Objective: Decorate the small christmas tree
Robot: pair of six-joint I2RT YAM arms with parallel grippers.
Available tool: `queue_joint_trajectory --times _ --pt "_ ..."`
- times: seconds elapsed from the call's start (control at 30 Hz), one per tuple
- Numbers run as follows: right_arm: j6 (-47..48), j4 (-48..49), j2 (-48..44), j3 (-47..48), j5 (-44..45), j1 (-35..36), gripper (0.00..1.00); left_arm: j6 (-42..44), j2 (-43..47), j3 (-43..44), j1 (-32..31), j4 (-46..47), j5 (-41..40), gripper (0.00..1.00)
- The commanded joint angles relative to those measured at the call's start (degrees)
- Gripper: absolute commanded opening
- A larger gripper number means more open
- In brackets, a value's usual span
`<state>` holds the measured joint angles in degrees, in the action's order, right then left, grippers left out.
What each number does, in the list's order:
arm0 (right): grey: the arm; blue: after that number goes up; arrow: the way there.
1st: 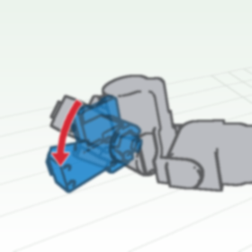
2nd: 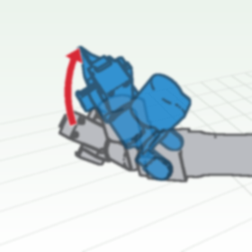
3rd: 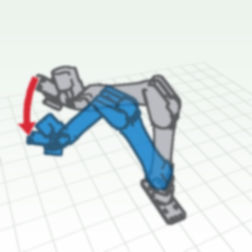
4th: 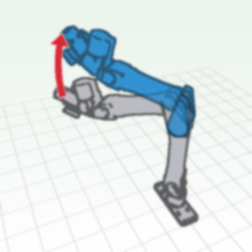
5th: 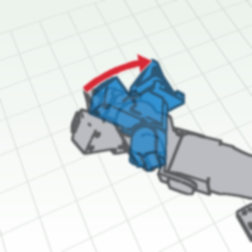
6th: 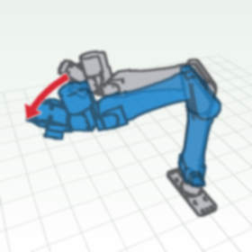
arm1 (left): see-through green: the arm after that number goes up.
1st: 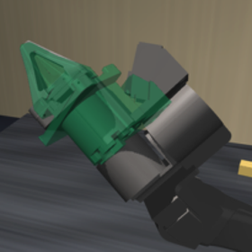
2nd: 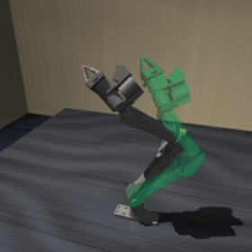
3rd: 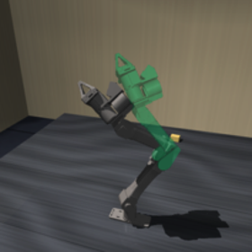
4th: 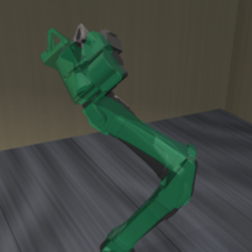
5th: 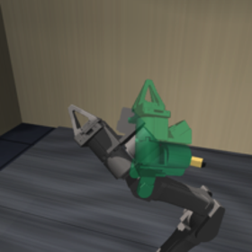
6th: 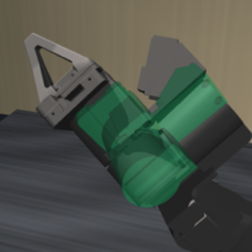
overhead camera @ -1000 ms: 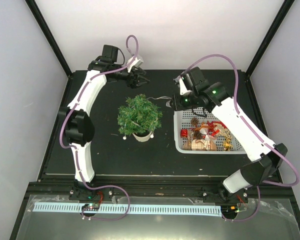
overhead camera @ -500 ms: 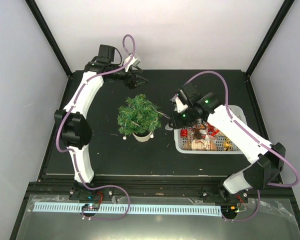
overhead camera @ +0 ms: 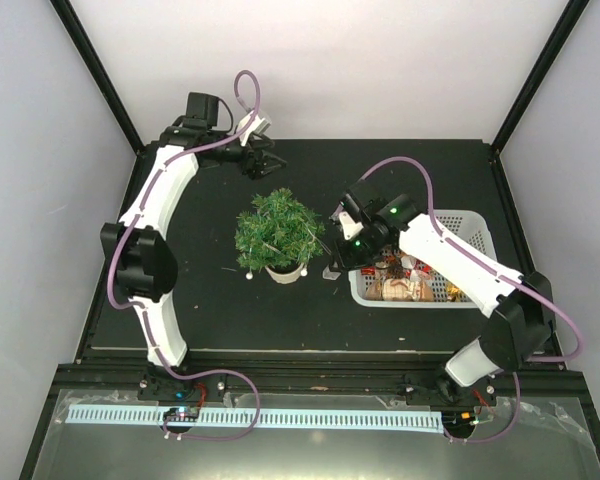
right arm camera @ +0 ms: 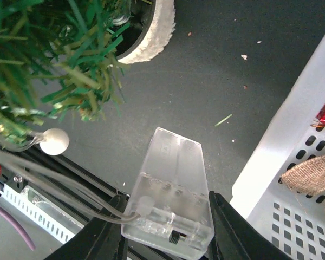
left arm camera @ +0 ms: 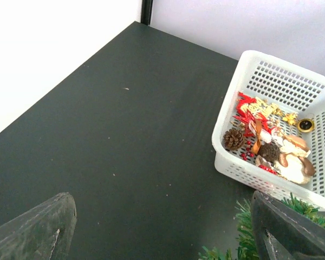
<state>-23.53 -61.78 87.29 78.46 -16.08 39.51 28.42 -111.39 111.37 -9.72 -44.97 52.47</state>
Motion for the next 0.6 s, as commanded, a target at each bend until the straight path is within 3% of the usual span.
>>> queue_joint_trajectory --times 0.0,0.33,0.43,0.57 --pt "-0.43 3.24 1.64 -0.07 -1.48 0.16 0.16 0.39 3.60 -1.52 0.61 0.08 0.27 0.88" --pt "0.54 3.93 5.98 2.35 -0.35 0.21 0.24 0.74 6.51 -5.48 1.73 0.18 -0.12 0.89" --pt "0.27 4.02 5.92 2.73 0.44 0.21 0.40 -1.18 7.49 -5.98 2.72 0.61 -2.30 0.94" --pt "-0.01 4.16 4.82 2.76 2.19 0.22 0.43 -1.69 9.40 -6.67 4.34 -0.62 -2.60 0.97"
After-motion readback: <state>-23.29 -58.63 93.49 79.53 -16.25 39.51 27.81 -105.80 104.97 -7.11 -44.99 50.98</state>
